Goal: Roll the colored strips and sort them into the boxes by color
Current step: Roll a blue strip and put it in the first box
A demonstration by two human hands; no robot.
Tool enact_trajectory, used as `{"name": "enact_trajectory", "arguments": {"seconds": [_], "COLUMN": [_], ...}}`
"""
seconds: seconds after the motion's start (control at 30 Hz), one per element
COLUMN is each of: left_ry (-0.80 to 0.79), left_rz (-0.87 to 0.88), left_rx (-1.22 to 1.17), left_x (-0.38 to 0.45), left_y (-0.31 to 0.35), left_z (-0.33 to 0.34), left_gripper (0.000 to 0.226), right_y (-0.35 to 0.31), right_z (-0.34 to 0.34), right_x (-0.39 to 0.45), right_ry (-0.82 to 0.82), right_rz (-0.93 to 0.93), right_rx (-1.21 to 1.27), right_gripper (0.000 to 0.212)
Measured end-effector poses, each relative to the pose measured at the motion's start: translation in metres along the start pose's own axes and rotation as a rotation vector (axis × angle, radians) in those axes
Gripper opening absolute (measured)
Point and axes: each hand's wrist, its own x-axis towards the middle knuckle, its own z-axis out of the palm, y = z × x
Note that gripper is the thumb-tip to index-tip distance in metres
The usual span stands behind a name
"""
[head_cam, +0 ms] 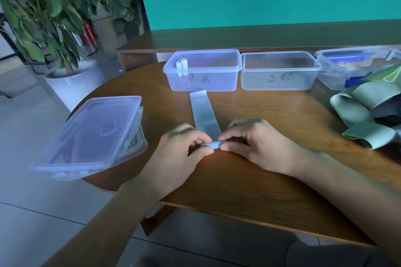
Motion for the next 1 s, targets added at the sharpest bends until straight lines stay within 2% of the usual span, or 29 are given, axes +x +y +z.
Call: {"name": "enact_trajectory", "arguments": {"seconds": [0.33,0.5,0.63,1.0], "left_ry": [-0.018,-0.015,0.0,0.037], "left_rz": [0.033,0.01,0.031,0.021], "left_rx": [-0.051,-0.092,-0.099,-0.028], "left_x": [-0.012,-0.011,-0.011,-0.011], "left_y": [0.006,0.005,0.006,0.006], "left_z": [-0.002,-0.004,-0.005,-0.003], "left_gripper": [0.014,0.011,0.002,0.02], "right_y": [-0.008,-0.008,-0.01,-0.002], "right_z": [-0.006,-0.004,-0.004,-0.001], "right_x": [-0.013,-0.01,-0.01,-0.003], "right_ry": [-0.045,-0.011,-0.02,-0.013], "right_rz": [-0.021,-0.006,-0.029,-0.017], "right_rx": [0.055,0.039,0.069,0.043], "right_gripper": [0.023,0.022,0.012,0.017]}}
